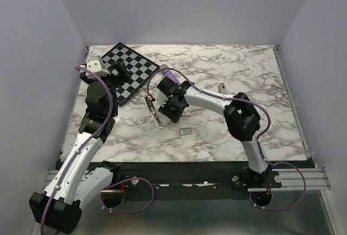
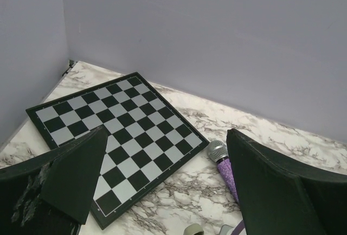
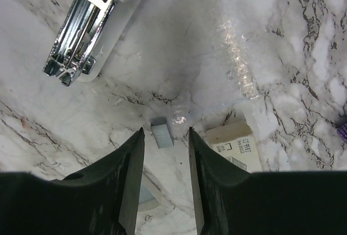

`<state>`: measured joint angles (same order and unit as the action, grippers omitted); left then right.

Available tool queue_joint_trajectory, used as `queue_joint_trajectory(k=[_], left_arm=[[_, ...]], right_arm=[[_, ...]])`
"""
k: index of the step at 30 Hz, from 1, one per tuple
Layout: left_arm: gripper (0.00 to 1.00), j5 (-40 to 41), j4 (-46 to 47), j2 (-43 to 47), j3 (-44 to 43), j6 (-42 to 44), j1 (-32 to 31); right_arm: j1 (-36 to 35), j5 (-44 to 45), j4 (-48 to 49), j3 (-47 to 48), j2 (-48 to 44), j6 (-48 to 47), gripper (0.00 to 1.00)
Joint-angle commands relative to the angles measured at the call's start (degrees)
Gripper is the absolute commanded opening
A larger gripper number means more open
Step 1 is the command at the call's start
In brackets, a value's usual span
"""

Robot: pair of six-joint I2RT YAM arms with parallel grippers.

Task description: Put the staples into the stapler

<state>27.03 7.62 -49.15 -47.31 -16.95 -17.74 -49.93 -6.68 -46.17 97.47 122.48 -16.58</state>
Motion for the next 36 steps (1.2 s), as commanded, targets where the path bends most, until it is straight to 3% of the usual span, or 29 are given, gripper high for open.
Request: queue_joint_trajectory(k=[1,18,29,36], left_arm=[[0.99,-0.22,1.52,1.42,0.73,1.04,0.25],[0.99,0.75,3.02,2.56,1.96,2.62,0.16],[0.99,1.27,3.02,2.56,1.96,3.24,0.16],[0.99,1.36,3.28,2.48,1.96,3.5,0.16]], right_arm=[[-0.69,1.76,-4.27,2.37,2.42,-1.35,0.46],[-1.75,2.98,-8.41,7.47,7.86,-2.49,0.44],[-1.92,3.78,-9.73,8.96,9.71,-3.37,0.25],[-2.01,5.18,-7.8,8.01,6.99,0.23,0.21]])
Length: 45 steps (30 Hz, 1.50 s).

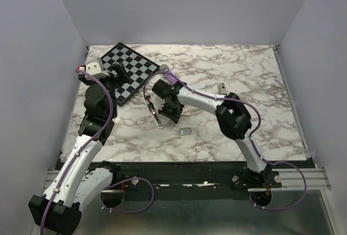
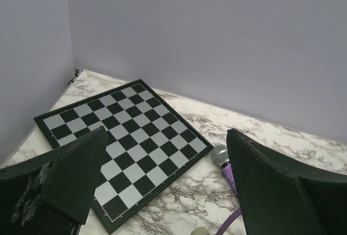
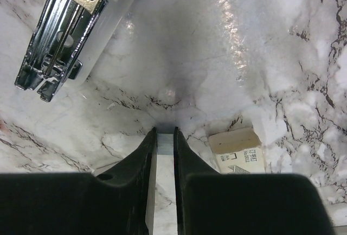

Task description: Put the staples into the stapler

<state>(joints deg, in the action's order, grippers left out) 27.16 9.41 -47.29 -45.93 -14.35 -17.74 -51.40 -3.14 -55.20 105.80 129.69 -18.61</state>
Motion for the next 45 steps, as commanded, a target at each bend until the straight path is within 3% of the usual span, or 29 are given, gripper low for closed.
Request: queue_joint_trajectory(k=[1,12,20,28,45], left_arm=[[0.99,1.23,1.4,0.62,0.58,0.9,0.25],[0.99,1.32,1.23,1.14,0.58,0.81,0.25],[0.99,1.32,1.66,1.23,0.85,0.55,0.25],[0.99,1.85,2.54,2.11,1.46,0.99,0.25],[0.99,1.76,2.98,2.11,1.72,1.08,0.25]], right_arm=[[-0.63,1.38,1.76,-0.68,-1.79,2.79,0.2],[-0.9,5.59,13.53,-5.6,-11.47,17.81,0.21],[-2.74,6.22,21.0,-5.51,-13.41,26.68,0.22],[-5.64,10.25,25.4,-6.31,-11.13,30.38,0.23],[-6.17,10.17,28.04,-8.5,-7.43,33.99,0.23]])
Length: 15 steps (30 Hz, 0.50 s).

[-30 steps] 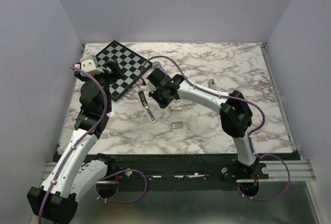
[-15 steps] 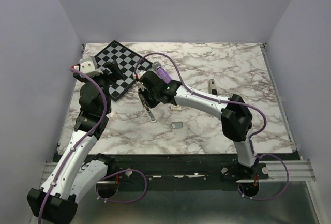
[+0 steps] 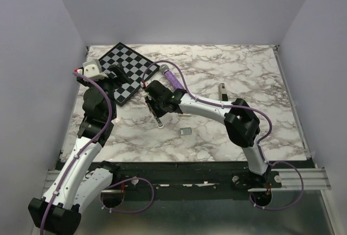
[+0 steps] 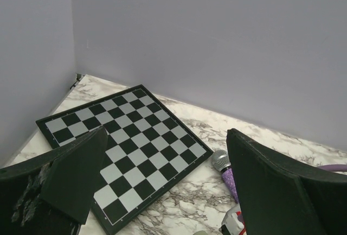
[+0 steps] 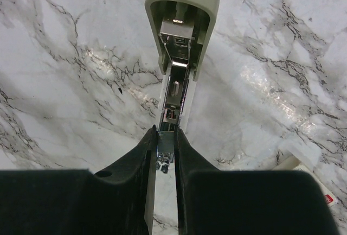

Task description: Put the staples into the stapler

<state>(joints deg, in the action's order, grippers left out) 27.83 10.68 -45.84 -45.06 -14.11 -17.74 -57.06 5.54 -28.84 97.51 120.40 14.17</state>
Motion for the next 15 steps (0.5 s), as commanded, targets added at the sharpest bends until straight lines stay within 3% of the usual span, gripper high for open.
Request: queue_joint_trajectory(k=[1,15], left_arm=[[0.99,1.17,1.63,0.76,0.85,0.84,0.25],[0.99,1.17,1.72,1.02,0.94,0.93,0.25]], right_arm=[[-0.6,1.4,1.6,-0.22,1.86,1.29,0.24],[-0.51,1.49,1.68,-0.04,3.26,2.26,0.24]])
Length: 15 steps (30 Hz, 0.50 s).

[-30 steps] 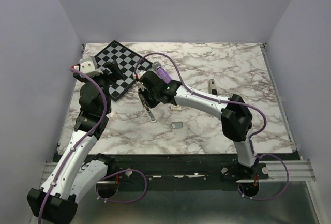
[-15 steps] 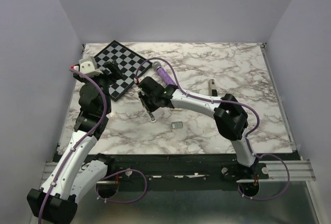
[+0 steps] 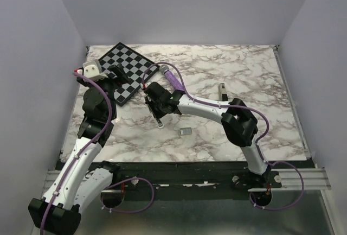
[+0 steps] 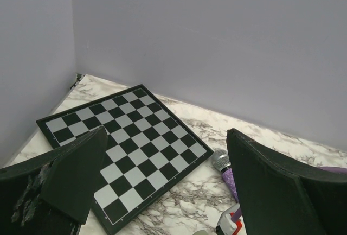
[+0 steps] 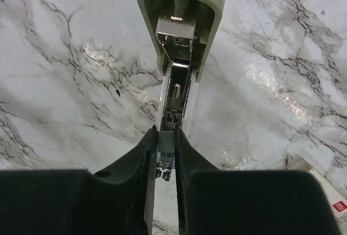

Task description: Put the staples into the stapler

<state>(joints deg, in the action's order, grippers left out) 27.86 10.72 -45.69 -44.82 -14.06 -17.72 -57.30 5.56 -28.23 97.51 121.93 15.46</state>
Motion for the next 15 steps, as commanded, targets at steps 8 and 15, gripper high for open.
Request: queue_joint_trajectory(k=[8,15], left_arm=[[0.99,1.15,1.67,0.87,0.61,0.88,0.22],[0.99,1.06,1.67,0.87,0.7,0.79,0.22]], right_arm=[[-0.36,2.96,0.72,0.22,2.35,1.32,0.24],[-0.36,3.4,0.46,0.13,2.35,1.41,0.25]])
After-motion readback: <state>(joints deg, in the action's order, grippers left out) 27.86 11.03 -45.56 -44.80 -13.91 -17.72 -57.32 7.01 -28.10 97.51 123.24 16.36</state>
